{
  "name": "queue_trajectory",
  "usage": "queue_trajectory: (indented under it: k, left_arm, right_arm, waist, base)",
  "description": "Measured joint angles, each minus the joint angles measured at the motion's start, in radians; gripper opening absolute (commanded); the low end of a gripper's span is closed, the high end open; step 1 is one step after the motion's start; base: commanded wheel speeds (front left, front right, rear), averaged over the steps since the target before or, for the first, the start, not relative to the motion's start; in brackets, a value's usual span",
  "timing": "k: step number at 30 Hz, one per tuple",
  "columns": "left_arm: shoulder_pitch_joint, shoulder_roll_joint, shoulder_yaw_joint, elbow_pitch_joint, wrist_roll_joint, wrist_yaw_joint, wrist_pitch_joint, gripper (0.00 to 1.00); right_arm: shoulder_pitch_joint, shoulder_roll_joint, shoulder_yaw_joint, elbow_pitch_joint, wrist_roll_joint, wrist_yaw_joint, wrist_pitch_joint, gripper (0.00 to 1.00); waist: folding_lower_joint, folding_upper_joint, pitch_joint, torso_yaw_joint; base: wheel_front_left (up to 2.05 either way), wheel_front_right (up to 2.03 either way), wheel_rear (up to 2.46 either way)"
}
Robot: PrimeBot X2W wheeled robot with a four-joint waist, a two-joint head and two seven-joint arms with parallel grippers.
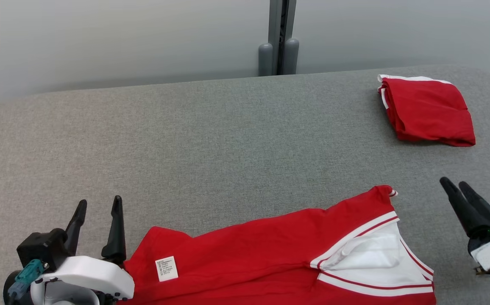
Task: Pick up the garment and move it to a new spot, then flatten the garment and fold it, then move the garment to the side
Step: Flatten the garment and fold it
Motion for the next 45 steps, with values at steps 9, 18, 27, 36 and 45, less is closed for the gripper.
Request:
queue_trajectory:
  k: [9,18,27,36,45]
  left_arm:
    - [0.07,-0.126,0.191,0.006,0.181,-0.095,-0.012,1.0]
    - [0.12,-0.233,0.29,0.072,0.277,-0.218,-0.013,1.0]
    - [0.132,-0.291,0.354,0.123,0.337,-0.291,-0.013,1.0]
    - [0.132,-0.321,0.386,0.149,0.36,-0.332,-0.013,1.0]
    - [0.129,-0.345,0.407,0.173,0.384,-0.359,-0.013,1.0]
  right_arm:
    - [0.141,0.264,-0.37,-0.013,-0.403,0.0,-0.003,1.0]
    - [0.195,0.308,-0.295,0.099,-0.54,0.0,0.036,1.0]
    - [0.184,0.312,-0.219,0.22,-0.531,0.0,0.107,1.0]
    - [0.141,0.327,-0.178,0.282,-0.51,0.0,0.092,1.0]
    - [0.074,0.336,-0.14,0.393,-0.511,0.0,0.111,1.0]
  waist:
    - [0.0,0.0,0.014,0.003]
    - [0.0,0.0,0.002,0.017]
    - [0.0,0.0,-0.007,0.031]
    - [0.0,0.0,-0.007,0.038]
    - [0.0,0.0,0.002,0.046]
  base:
    - [0.0,0.0,0.0]
    - [0.0,0.0,0.0]
    - [0.0,0.0,0.0]
    - [0.0,0.0,0.0]
    - [0.0,0.0,0.0]
